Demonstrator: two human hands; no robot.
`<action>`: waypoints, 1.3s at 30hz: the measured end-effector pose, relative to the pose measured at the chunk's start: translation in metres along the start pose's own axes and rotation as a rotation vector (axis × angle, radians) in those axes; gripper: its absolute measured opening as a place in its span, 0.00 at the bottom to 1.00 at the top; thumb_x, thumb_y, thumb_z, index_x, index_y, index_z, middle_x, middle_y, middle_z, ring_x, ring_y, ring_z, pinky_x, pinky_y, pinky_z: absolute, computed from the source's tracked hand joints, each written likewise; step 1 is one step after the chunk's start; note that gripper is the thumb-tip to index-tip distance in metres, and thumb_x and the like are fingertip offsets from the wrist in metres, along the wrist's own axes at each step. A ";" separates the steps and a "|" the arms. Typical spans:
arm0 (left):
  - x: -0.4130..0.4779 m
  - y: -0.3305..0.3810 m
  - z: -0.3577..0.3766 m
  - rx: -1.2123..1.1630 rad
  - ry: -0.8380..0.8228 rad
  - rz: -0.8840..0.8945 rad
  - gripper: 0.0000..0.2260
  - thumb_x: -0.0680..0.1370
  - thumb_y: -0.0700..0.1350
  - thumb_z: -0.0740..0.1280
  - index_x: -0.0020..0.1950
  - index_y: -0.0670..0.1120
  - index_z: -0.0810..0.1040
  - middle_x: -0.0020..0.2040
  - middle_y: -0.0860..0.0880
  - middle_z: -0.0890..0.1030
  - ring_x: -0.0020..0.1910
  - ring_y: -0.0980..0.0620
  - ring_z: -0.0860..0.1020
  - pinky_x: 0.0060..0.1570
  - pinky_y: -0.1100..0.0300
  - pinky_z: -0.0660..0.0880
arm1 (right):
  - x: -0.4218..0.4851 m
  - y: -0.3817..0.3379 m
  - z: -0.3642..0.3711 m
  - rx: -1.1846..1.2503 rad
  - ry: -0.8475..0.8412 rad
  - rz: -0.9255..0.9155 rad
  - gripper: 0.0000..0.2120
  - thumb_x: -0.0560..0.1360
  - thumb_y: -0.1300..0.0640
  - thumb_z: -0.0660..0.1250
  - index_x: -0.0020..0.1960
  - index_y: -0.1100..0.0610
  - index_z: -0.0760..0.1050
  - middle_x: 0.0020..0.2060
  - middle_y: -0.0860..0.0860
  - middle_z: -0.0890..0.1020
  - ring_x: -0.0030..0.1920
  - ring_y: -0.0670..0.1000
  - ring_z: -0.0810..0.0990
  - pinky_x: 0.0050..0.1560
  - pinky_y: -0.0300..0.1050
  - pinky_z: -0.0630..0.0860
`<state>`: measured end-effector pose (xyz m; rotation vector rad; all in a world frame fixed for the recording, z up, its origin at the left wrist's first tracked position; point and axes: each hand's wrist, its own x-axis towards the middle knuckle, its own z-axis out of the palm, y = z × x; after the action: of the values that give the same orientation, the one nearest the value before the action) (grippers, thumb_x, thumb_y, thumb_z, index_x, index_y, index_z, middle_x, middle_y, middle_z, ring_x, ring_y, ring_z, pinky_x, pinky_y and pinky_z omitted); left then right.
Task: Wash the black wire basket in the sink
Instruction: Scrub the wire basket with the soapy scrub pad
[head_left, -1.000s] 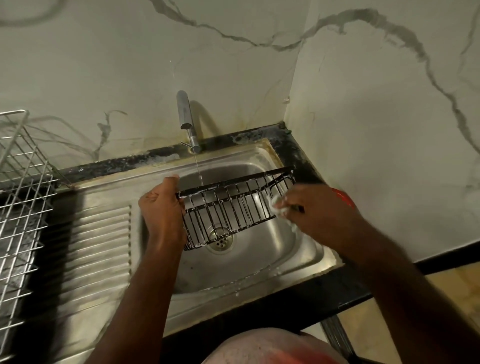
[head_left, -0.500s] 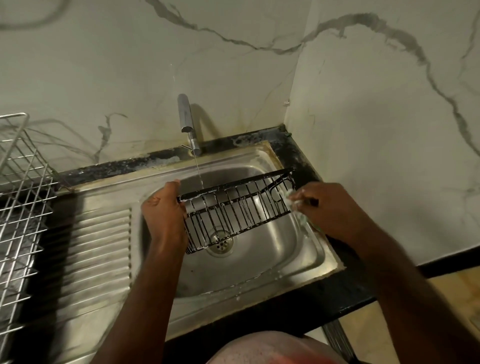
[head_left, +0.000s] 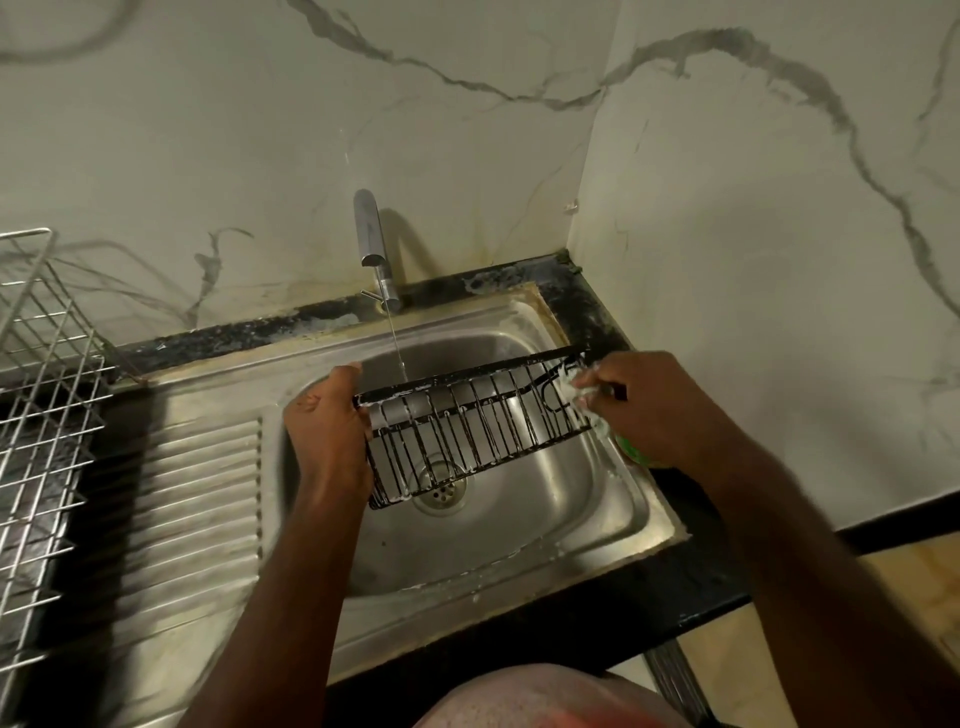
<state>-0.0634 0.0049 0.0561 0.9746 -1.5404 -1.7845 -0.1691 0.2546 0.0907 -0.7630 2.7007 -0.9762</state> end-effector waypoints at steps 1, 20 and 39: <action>0.000 -0.001 0.001 0.006 -0.015 0.003 0.17 0.80 0.47 0.66 0.49 0.30 0.76 0.35 0.44 0.74 0.33 0.47 0.70 0.30 0.58 0.69 | 0.005 -0.003 0.001 0.044 0.070 0.002 0.07 0.77 0.58 0.68 0.54 0.53 0.81 0.45 0.46 0.82 0.42 0.40 0.80 0.39 0.28 0.74; -0.007 -0.002 0.013 -0.018 -0.004 0.005 0.18 0.80 0.46 0.65 0.51 0.29 0.75 0.42 0.40 0.78 0.38 0.46 0.72 0.39 0.50 0.72 | -0.002 -0.040 0.004 -0.004 0.094 -0.082 0.10 0.78 0.60 0.67 0.58 0.54 0.80 0.52 0.46 0.76 0.43 0.38 0.76 0.41 0.23 0.72; -0.018 0.000 0.018 -0.046 -0.053 0.089 0.18 0.78 0.39 0.66 0.28 0.45 0.72 0.23 0.48 0.69 0.24 0.51 0.66 0.26 0.61 0.67 | -0.012 -0.111 0.056 -0.019 -0.053 -0.402 0.11 0.77 0.63 0.66 0.58 0.58 0.81 0.50 0.51 0.79 0.46 0.45 0.77 0.45 0.30 0.72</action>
<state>-0.0679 0.0295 0.0600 0.8304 -1.5428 -1.7884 -0.0956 0.1576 0.1182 -1.3509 2.5649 -0.9873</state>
